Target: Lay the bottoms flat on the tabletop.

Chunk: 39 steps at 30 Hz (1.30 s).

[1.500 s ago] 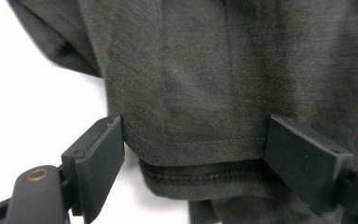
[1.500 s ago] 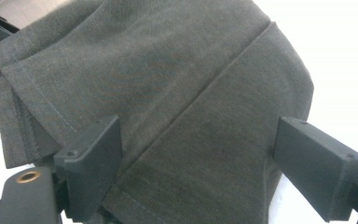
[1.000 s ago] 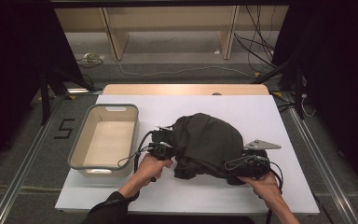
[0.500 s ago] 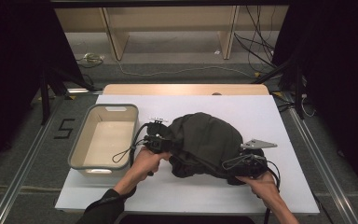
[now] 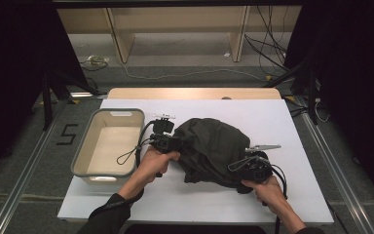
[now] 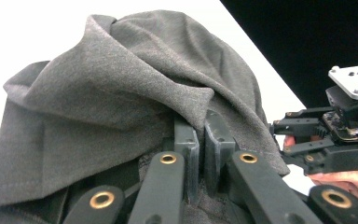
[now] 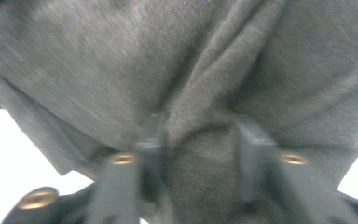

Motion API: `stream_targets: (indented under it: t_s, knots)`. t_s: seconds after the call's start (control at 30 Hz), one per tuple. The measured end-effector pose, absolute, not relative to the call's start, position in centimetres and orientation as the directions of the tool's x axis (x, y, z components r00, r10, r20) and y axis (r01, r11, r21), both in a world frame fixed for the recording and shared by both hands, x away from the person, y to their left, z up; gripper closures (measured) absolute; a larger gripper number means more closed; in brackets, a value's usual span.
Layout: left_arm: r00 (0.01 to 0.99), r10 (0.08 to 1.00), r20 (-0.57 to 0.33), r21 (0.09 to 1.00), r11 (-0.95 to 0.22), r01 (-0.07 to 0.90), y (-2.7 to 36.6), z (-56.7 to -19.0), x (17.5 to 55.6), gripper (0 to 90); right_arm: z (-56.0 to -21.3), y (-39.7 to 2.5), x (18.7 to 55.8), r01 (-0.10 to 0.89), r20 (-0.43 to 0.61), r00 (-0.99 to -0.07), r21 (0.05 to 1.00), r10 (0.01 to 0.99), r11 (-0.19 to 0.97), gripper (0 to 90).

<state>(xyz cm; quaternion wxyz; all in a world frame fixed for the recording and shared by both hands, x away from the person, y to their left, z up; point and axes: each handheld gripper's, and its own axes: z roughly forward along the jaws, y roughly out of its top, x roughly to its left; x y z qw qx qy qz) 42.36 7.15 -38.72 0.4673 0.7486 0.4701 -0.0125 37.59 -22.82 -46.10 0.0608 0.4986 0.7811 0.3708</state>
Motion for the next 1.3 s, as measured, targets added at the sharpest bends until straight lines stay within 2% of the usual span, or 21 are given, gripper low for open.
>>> stream_targets:
  t_s: [0.07,0.17,0.3,0.43,0.47,0.5,0.53,0.57,0.6,0.63,0.9,1.3]
  knots:
    - [0.557,0.692,-0.459,0.689,-0.119,0.715,7.2,-38.6,42.4,85.7,-46.1,-22.5,37.9,0.748,0.32,-0.485,0.633,0.814,0.197,78.7]
    - [0.552,0.691,-0.467,0.692,-0.103,0.715,7.3,-38.2,42.6,85.8,-46.0,-21.6,38.1,0.751,0.364,-0.505,0.632,0.783,0.191,81.0]
    - [0.547,0.683,-0.483,0.698,-0.077,0.712,7.4,-37.5,42.9,86.0,-45.9,-19.6,37.8,0.74,0.402,-0.545,0.643,0.735,0.197,81.3]
    - [0.546,0.682,-0.487,0.699,-0.07,0.712,7.3,-37.5,42.9,86.0,-45.8,-18.7,37.9,0.725,0.394,-0.568,0.656,0.722,0.213,80.9]
    - [0.553,0.675,-0.488,0.697,-0.08,0.713,7.3,-37.9,42.7,86.0,-45.7,-18.8,37.9,0.727,0.388,-0.56,0.654,0.732,0.209,74.9]
    - [0.553,0.675,-0.488,0.697,-0.08,0.713,7.3,-37.9,42.7,86.0,-45.7,-18.8,37.9,0.727,0.388,-0.56,0.654,0.732,0.209,74.9]
    - [0.555,0.67,-0.493,0.689,-0.088,0.719,7.2,-38.4,42.5,85.9,-45.2,-19.3,37.7,0.719,0.367,-0.556,0.662,0.746,0.211,60.2]
    - [0.555,0.67,-0.493,0.689,-0.088,0.719,7.2,-38.4,42.5,85.9,-45.2,-19.3,37.7,0.719,0.367,-0.556,0.662,0.746,0.211,60.2]
    - [0.558,0.663,-0.498,0.681,-0.099,0.725,7.2,-38.8,42.3,85.8,-44.4,-19.7,37.4,0.675,0.247,-0.567,0.686,0.786,0.271,46.4]
    - [0.558,0.659,-0.504,0.677,-0.099,0.729,7.1,-38.9,42.2,85.9,-43.9,-19.9,37.2,0.661,0.214,-0.566,0.695,0.796,0.284,42.6]
    - [0.575,0.654,-0.492,0.676,-0.129,0.725,6.1,-39.1,41.6,85.8,-41.0,-22.1,36.2,0.611,0.241,-0.55,0.768,0.799,0.189,36.4]
    - [0.621,0.623,-0.475,0.686,-0.18,0.705,4.1,-38.8,40.5,85.7,-40.4,-19.5,36.2,0.572,0.247,-0.641,0.785,0.727,0.237,36.6]
